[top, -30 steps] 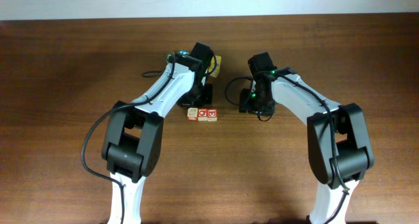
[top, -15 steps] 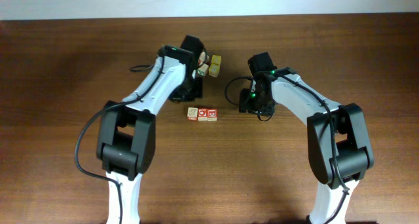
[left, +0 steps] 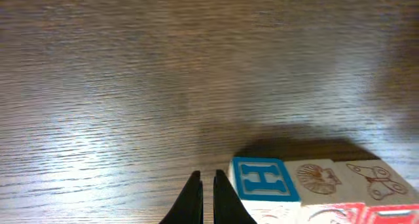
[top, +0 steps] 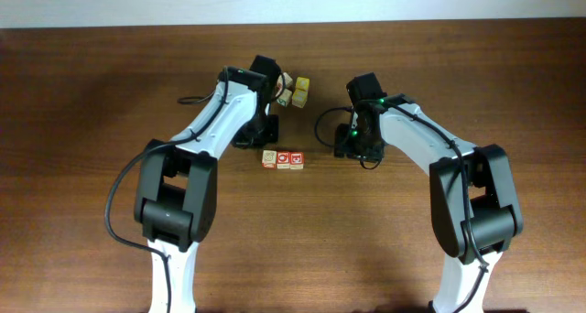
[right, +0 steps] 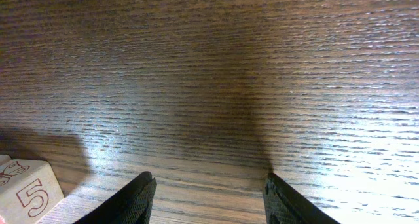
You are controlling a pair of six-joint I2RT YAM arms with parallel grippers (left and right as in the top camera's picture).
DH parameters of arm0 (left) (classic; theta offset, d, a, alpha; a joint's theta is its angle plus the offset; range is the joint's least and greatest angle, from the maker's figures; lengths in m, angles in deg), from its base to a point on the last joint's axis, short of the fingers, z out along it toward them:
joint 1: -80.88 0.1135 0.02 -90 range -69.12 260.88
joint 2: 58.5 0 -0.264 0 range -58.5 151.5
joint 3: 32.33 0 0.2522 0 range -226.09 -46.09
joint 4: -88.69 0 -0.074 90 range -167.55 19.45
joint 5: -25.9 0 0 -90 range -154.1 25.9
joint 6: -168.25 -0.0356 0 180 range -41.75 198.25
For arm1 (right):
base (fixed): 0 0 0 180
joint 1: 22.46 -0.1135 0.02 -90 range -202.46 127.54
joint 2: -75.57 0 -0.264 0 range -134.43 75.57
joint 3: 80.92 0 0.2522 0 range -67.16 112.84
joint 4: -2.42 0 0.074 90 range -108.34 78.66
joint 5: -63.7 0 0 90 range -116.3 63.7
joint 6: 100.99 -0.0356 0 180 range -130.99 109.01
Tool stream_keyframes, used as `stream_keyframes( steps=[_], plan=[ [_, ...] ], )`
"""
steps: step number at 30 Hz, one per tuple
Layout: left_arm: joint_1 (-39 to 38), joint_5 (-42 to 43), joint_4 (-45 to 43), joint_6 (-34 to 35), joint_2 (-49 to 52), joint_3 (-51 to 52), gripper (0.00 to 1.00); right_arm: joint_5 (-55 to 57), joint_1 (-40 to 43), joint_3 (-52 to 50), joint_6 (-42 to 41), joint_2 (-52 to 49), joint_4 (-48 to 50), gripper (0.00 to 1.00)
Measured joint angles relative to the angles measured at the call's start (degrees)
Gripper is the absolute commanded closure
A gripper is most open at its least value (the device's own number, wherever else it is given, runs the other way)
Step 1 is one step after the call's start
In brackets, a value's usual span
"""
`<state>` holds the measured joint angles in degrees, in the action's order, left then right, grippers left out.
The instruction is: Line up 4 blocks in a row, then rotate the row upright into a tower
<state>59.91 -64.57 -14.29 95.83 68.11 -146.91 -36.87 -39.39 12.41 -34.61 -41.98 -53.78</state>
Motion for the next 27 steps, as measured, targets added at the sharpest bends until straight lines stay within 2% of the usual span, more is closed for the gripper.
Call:
stream_keyframes(
  steps=[12,14,17,20,23,27],
  plan=[
    [-2.1,0.2,-0.3,0.0,0.0,0.0,0.9,0.0,0.0,0.0,0.0,0.0,0.0,0.46],
    [-2.1,0.0,-1.1,0.0,0.0,0.0,0.82,0.0,0.0,0.0,0.0,0.0,0.0,0.46],
    [-1.5,-0.2,0.7,-2.3,0.7,-3.5,0.53,0.0,0.0,0.0,0.0,0.0,0.0,0.46],
    [0.7,-0.4,-1.0,-6.2,1.0,-12.5,0.34,0.0,0.0,0.0,0.0,0.0,0.1,0.46],
    [2.8,-0.5,-11.1,-8.7,1.0,-16.2,0.23,0.0,0.0,0.0,0.0,0.0,0.2,0.46],
    [4.8,-0.7,-19.8,-10.8,1.6,-16.5,0.22,0.0,0.0,0.0,0.0,0.0,0.3,0.45]
  ],
)
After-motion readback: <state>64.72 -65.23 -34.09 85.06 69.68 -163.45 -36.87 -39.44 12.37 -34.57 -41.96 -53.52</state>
